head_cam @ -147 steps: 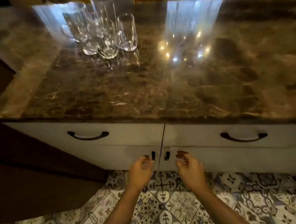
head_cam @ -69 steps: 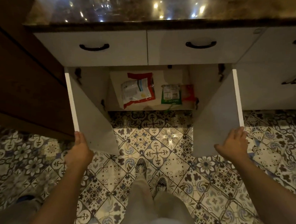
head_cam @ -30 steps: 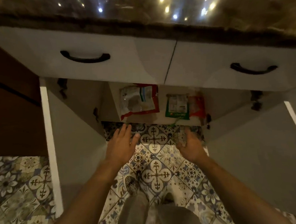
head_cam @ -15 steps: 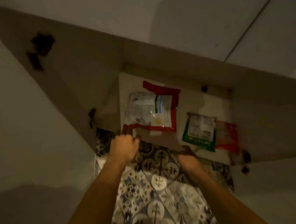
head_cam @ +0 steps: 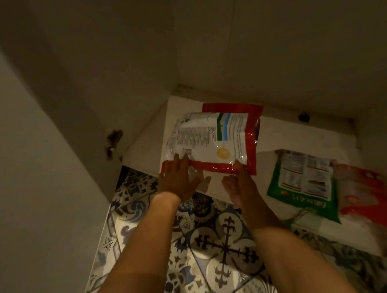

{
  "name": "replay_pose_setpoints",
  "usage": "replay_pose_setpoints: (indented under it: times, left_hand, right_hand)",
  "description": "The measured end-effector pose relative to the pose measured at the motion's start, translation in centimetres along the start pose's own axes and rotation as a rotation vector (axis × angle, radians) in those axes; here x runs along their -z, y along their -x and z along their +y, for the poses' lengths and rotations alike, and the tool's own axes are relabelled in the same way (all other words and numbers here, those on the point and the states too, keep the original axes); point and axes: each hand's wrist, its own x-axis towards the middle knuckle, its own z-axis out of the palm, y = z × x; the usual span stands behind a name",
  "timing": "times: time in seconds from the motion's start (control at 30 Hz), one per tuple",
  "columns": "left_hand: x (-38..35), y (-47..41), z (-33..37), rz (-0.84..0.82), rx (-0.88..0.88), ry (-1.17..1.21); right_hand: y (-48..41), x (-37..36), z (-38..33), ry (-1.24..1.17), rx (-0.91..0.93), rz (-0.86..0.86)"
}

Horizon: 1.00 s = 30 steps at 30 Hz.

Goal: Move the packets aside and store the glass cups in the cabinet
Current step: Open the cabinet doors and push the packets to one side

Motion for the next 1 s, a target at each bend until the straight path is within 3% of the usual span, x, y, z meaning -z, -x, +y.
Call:
replay_pose_setpoints:
  times: [0.27,0.5,0.77,1.0]
  left_hand:
    - [-1.1,-1.2,0.7,0.097,0.030,0.056]
    - [-2.7,-3.8,-0.9,0.115,0.035,0.098]
    - [-2.8,-7.5,-4.1,0.128,0.088,0.146]
    - [-2.7,-8.8,-3.3,0.171,0.126,0.361]
  right_hand:
    - [0.2,-0.3,-1.2,-0.086,0.000,-0.003]
    - [-1.6,0.0,-1.0,-0.014,0.047,0.025]
    - [-3.1,-2.6,-0.7,-0.122,0.253,0.024]
    - [-1.9,-9.1,-2.0,0.067,0.376,-0.056]
